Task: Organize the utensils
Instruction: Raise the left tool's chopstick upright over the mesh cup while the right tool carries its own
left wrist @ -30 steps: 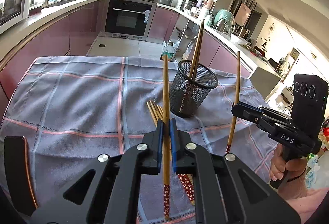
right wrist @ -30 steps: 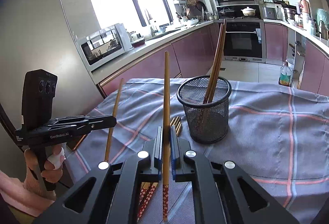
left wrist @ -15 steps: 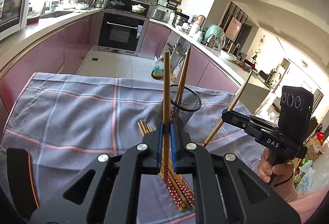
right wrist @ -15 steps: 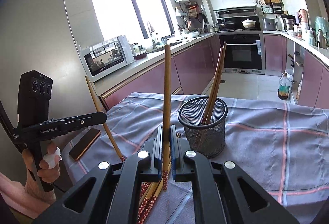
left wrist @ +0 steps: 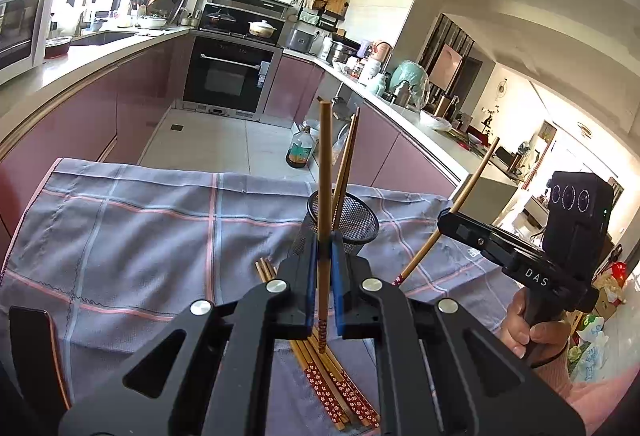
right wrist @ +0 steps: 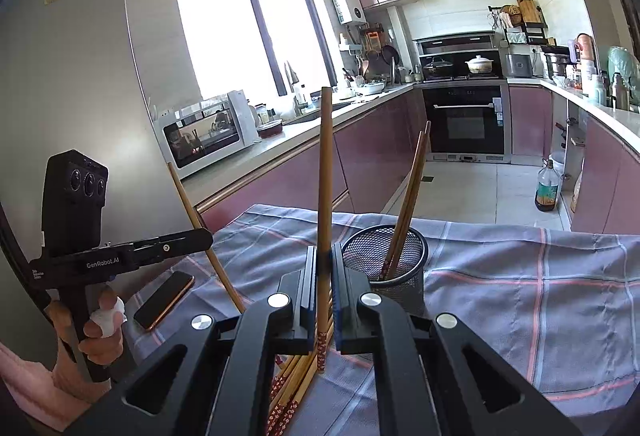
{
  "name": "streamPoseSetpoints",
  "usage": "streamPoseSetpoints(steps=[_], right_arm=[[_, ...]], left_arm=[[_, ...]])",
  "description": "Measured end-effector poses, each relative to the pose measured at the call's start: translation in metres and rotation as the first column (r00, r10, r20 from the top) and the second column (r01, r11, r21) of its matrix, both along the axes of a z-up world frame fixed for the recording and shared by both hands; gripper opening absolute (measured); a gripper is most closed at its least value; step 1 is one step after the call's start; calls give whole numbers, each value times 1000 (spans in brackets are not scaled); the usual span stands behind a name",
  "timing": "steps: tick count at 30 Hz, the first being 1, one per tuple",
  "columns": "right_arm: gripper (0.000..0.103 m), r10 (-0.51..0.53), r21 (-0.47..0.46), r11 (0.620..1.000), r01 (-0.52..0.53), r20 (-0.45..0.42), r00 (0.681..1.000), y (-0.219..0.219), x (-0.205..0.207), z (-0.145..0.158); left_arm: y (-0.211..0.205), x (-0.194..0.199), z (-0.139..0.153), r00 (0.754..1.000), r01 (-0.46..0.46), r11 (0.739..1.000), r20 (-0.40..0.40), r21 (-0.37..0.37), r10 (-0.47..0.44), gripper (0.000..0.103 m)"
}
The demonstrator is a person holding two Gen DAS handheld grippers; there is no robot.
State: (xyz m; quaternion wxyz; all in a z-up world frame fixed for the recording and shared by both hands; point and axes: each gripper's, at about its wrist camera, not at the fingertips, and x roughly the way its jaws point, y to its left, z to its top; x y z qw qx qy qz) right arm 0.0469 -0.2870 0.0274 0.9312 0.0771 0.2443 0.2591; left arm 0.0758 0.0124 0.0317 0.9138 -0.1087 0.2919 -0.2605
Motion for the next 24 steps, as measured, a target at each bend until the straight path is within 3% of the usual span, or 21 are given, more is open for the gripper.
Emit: streamPoseSetpoints(steps=[24], right_arm=[[5,-58,-3,998,59,97,994,-13,18,36]], left_arm=[[-28,30,38,994,40,999,97,17,-42,7]])
